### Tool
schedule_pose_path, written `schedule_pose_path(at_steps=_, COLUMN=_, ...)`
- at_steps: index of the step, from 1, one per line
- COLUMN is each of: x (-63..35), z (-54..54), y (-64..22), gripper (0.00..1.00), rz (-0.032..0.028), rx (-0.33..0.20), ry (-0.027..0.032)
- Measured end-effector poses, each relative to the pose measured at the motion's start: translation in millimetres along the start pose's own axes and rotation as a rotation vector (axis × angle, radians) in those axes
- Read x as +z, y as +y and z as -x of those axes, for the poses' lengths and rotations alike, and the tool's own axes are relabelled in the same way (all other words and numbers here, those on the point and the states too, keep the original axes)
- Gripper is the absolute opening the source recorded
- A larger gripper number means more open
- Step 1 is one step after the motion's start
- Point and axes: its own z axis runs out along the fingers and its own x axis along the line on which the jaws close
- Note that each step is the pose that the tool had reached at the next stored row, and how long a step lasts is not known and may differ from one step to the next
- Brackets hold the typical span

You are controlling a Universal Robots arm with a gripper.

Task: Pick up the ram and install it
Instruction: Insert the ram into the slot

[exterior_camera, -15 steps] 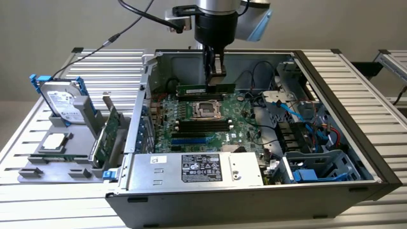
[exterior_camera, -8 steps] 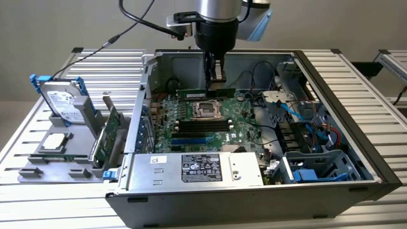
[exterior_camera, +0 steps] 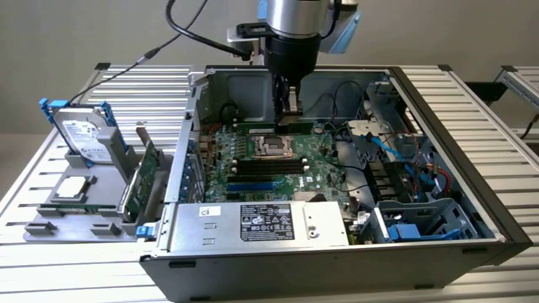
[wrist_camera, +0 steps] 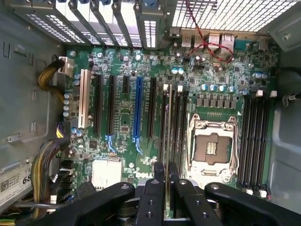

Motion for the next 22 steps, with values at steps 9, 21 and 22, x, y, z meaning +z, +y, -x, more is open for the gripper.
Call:
schedule_pose_path(at_steps=9, x=16.2, z=-0.1, y=-6.7, gripper=0.15, rz=0.0015, rx=0.017, ry=-0.0007)
schedule_pose_path(at_steps=21, x=38.2, z=0.6, y=-0.4, gripper=0.15, rz=0.0044, rx=0.034, ry=-0.0012)
schedule_pose_path(at_steps=22, x=40.2, z=0.7, y=0.0, gripper=0.15, rz=0.0044, rx=0.034, ry=-0.0012)
